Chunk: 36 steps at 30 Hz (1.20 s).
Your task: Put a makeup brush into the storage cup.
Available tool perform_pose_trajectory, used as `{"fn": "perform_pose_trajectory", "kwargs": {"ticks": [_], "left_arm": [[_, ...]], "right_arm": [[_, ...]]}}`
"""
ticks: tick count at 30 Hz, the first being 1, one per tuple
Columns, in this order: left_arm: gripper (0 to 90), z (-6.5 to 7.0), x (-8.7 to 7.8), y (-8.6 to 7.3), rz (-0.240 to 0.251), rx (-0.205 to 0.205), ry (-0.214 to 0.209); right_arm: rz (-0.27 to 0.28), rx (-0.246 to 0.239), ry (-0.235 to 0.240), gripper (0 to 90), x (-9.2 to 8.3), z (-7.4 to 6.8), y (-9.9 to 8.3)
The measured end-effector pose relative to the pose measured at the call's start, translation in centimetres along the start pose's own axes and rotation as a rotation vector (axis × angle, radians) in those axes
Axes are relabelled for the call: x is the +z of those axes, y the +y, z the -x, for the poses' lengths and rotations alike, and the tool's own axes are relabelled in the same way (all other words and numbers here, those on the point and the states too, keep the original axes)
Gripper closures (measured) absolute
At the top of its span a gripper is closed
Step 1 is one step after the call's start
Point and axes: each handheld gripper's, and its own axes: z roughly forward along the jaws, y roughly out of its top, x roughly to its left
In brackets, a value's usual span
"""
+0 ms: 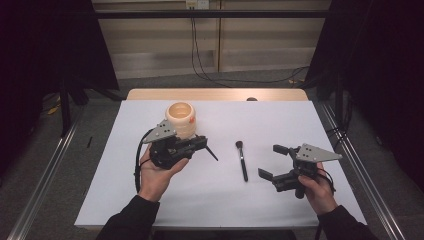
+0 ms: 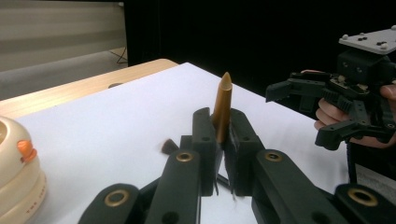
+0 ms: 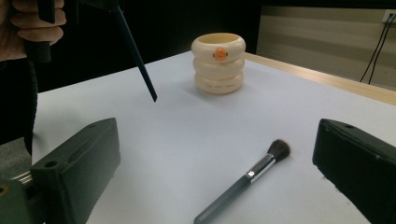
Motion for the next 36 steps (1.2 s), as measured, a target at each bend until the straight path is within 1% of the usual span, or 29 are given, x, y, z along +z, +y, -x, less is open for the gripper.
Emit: {"fn": "perform_pose_trajectory", "kwargs": {"ticks": [1, 2, 3, 5, 6, 7, 8, 9, 10, 11, 12, 13, 14, 15, 16, 17, 18, 19, 21, 22, 23, 24, 25, 26, 28, 29, 30, 32, 36], "left_arm": [[83.9, -0.1, 0.0, 0.0, 0.012, -0.006, -0.006], [83.9, -0.1, -0.1, 0.0, 0.006, -0.007, 0.009], [83.9, -0.3, -0.2, 0.0, 0.015, -0.011, 0.003], [83.9, -0.5, -0.4, 0.2, 0.015, -0.015, 0.010], [83.9, -0.8, -0.4, 0.3, 0.026, -0.016, 0.004], [83.9, -0.9, -0.5, 0.4, 0.025, -0.019, 0.011], [83.9, -0.9, -0.6, 0.5, 0.026, -0.022, 0.031], [83.9, -1.1, -0.7, 0.5, 0.029, -0.016, 0.015], [83.9, -1.2, -0.7, 0.6, 0.033, -0.020, 0.017], [83.9, -1.2, -0.9, 0.7, 0.027, -0.021, 0.036], [83.9, -1.4, -0.9, 0.7, 0.036, -0.020, 0.025], [83.9, -1.6, -1.0, 0.8, 0.026, -0.014, 0.032], [83.9, -1.6, -1.1, 0.9, 0.023, -0.017, 0.052], [83.9, -1.8, -1.1, 0.9, 0.035, -0.021, 0.039], [83.9, -1.9, -1.2, 1.0, 0.032, -0.023, 0.049], [83.9, -2.0, -1.2, 1.0, 0.040, -0.021, 0.044], [83.9, -2.1, -1.3, 1.1, 0.026, -0.021, 0.066], [83.9, -2.3, -1.3, 1.2, 0.031, -0.019, 0.058], [83.9, -2.4, -1.3, 1.2, 0.023, -0.002, 0.086], [83.9, -2.6, -1.2, 1.1, 0.029, -0.005, 0.076], [83.9, -2.6, -1.2, 1.2, 0.027, -0.010, 0.093], [83.9, -2.9, -1.3, 1.3, 0.017, 0.003, 0.100], [83.9, -2.9, -1.3, 1.3, 0.028, -0.007, 0.098], [83.9, -3.0, -1.4, 1.4, 0.021, 0.003, 0.113], [83.9, -3.2, -1.4, 1.6, 0.033, 0.001, 0.107], [83.9, -3.3, -1.6, 1.8, 0.022, 0.007, 0.131], [83.9, -3.5, -1.6, 1.9, 0.030, -0.003, 0.132], [83.9, -3.8, -1.7, 2.1, 0.030, -0.004, 0.137], [83.9, -4.7, -1.8, 2.4, 0.030, -0.011, 0.166]], "right_arm": [[0.000, 0.002, 0.003, 0.5, -0.1, 0.0, -0.1], [-0.002, 0.002, 0.001, 0.4, -0.3, 0.0, -0.1], [-0.004, -0.002, -0.001, 0.4, -0.3, 0.0, -0.1], [-0.004, -0.001, -0.004, 0.4, -0.6, -0.1, -0.3], [-0.006, 0.001, -0.004, 0.4, -0.8, -0.2, -0.3], [-0.011, -0.003, -0.005, 0.3, -1.0, -0.2, -0.5], [-0.012, -0.004, -0.010, 0.2, -1.1, -0.3, -0.6], [-0.014, -0.005, -0.014, 0.2, -1.3, -0.2, -0.7], [-0.013, -0.005, -0.016, 0.2, -1.4, -0.2, -0.8], [-0.015, -0.001, -0.022, 0.2, -1.6, -0.2, -0.9], [-0.016, 0.002, -0.023, 0.1, -1.7, -0.1, -0.9], [-0.009, 0.010, -0.034, 0.1, -1.9, -0.1, -1.0], [-0.005, 0.011, -0.037, 0.1, -2.0, 0.0, -1.1], [-0.006, 0.017, -0.035, 0.0, -2.2, 0.0, -1.2], [-0.007, 0.021, -0.038, 0.0, -2.3, 0.0, -1.3], [-0.005, 0.016, -0.045, 0.0, -2.4, 0.0, -1.3], [-0.006, 0.021, -0.050, 0.0, -2.5, 0.0, -1.4], [-0.004, 0.019, -0.056, 0.0, -2.6, 0.0, -1.6], [-0.008, 0.020, -0.061, 0.0, -2.8, 0.1, -1.7], [-0.011, 0.018, -0.058, 0.0, -2.9, 0.1, -1.8], [-0.010, 0.020, -0.063, 0.0, -2.9, 0.1, -1.9], [-0.009, 0.024, -0.062, 0.0, -2.9, 0.2, -2.0], [-0.011, 0.026, -0.065, 0.0, -2.9, 0.2, -2.1], [-0.011, 0.026, -0.068, 0.0, -2.9, 0.2, -2.1], [-0.016, 0.028, -0.066, 0.0, -2.9, 0.2, -2.3], [-0.015, 0.029, -0.066, 0.0, -2.9, 0.2, -2.3], [-0.016, 0.032, -0.068, 0.0, -2.9, 0.1, -2.3], [-0.019, 0.030, -0.065, 0.0, -3.0, 0.1, -2.4], [-0.017, 0.032, -0.063, 0.1, -3.2, 0.0, -2.5]]}}
